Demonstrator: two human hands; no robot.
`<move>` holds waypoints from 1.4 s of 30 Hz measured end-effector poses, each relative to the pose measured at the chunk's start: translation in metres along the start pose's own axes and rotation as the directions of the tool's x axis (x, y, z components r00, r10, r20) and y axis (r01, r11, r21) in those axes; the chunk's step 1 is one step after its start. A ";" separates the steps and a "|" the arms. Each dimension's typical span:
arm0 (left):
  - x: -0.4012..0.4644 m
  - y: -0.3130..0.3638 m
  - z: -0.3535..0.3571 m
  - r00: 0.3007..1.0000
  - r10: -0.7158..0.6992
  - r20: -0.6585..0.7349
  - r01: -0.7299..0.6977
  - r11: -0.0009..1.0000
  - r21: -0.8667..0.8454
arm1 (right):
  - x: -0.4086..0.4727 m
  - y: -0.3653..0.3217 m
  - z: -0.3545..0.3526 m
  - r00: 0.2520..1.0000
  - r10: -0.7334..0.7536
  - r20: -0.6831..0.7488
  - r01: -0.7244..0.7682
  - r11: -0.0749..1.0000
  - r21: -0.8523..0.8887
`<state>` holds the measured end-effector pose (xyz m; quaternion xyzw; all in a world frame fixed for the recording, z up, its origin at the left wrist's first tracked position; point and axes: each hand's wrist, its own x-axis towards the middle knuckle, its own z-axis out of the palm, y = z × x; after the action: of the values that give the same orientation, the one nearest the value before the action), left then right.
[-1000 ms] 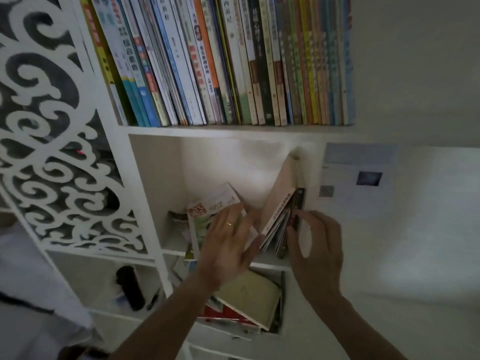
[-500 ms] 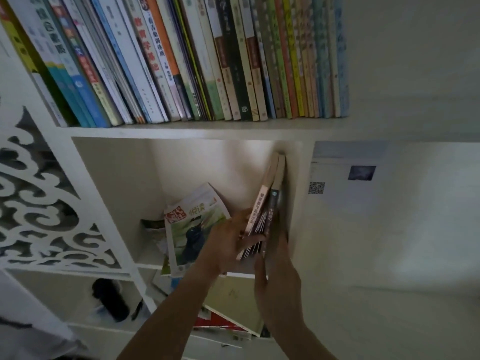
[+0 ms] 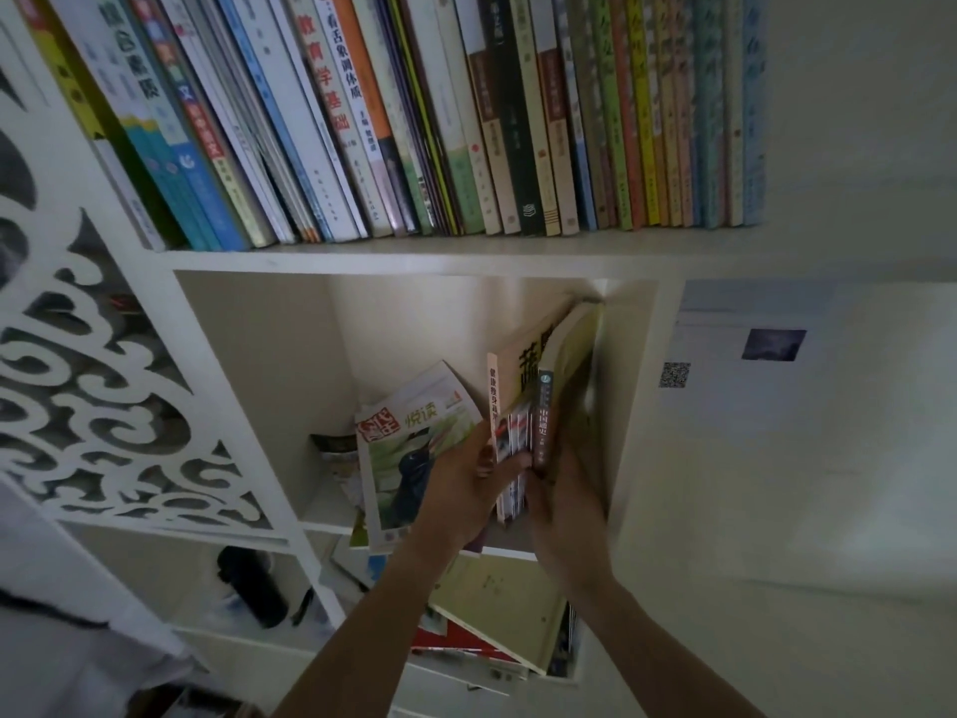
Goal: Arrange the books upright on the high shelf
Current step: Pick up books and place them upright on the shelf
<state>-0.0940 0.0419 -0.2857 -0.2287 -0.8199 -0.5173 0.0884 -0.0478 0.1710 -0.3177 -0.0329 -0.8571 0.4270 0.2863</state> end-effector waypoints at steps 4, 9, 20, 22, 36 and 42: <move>-0.015 0.002 0.008 0.984 0.010 -0.176 -0.012 1.000 -0.015 | -0.010 -0.004 -0.002 0.995 0.095 -0.007 -0.095 0.995 -0.013; -0.036 0.012 0.020 0.865 0.219 -0.452 -0.139 0.969 0.202 | -0.012 -0.002 0.002 0.989 0.111 -0.103 -0.118 0.990 -0.073; -0.027 0.048 0.045 0.921 0.039 -0.387 0.065 0.965 0.253 | -0.016 -0.001 -0.003 0.997 0.062 -0.047 -0.063 0.998 -0.020; -0.025 0.053 0.051 0.919 -0.032 -0.393 0.104 0.981 0.165 | -0.016 -0.002 -0.005 0.998 0.047 -0.039 -0.048 0.998 -0.028; -0.024 0.044 0.043 0.748 -0.498 -0.439 0.448 0.866 -0.220 | -0.012 -0.023 -0.008 0.980 0.196 -0.023 -0.198 0.976 -0.096; -0.101 0.033 -0.032 0.673 -0.567 -0.475 0.375 0.815 -0.441 | -0.015 -0.013 0.002 0.990 0.058 0.126 -0.012 0.942 -0.336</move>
<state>0.0070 -0.0031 -0.2833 0.1541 -0.6913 -0.6871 0.1621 -0.0337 0.1570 -0.3156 -0.0675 -0.9337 0.2814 0.2108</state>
